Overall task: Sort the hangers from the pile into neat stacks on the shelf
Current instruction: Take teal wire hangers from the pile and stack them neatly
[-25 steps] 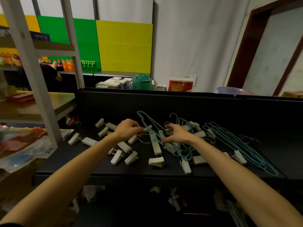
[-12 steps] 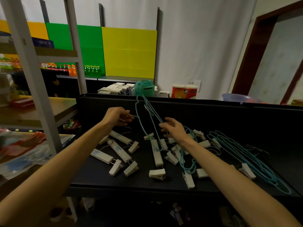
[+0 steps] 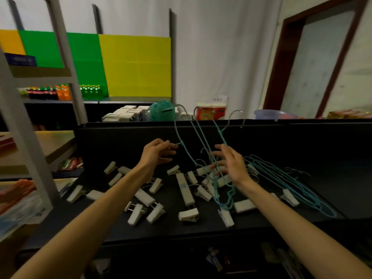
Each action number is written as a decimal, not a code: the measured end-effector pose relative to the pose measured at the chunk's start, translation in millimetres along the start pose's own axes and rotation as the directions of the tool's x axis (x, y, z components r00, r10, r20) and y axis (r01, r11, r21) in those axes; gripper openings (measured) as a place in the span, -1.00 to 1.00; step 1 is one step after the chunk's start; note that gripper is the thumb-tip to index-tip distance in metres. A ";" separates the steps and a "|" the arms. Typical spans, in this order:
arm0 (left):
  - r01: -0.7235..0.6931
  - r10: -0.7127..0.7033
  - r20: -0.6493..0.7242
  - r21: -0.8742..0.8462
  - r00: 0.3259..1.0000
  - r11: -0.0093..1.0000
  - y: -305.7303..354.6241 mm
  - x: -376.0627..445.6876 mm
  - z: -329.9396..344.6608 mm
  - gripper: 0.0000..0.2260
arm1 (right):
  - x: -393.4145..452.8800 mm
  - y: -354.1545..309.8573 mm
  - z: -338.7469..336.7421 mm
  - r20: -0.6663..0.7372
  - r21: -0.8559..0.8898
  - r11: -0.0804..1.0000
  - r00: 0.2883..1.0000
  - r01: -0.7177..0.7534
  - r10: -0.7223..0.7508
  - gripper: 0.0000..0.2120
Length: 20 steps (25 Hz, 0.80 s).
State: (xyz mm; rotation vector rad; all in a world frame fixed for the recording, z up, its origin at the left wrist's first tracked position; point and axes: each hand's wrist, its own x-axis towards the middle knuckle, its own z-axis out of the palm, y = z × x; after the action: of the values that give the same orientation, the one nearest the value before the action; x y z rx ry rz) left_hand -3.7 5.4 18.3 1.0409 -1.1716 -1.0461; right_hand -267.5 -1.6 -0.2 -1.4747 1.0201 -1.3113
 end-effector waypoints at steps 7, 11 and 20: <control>0.101 -0.079 0.267 -0.068 0.960 0.993 -17.5 16.7 194.0 -0.78 | -54.0 -8.9 -177.2 -0.245 0.017 0.983 0.952 -0.184 0.183 -0.78; 0.224 -0.186 0.296 -0.100 0.937 0.970 -31.9 9.4 350.0 -0.82 | -86.4 -8.8 -305.6 -0.371 -0.010 0.965 0.897 -0.260 0.238 -0.84; 0.101 -0.109 0.338 0.042 0.935 0.994 -64.2 4.3 637.1 -0.85 | -144.1 -6.9 -589.6 -0.514 -0.104 0.941 0.828 -0.321 0.226 -0.58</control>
State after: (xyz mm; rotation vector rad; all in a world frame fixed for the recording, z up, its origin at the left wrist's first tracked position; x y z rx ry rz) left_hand -640.8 -58.5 16.9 0.9728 -1.4203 -1.3379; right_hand -868.5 83.7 -4.3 -1.0754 1.6673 -1.4421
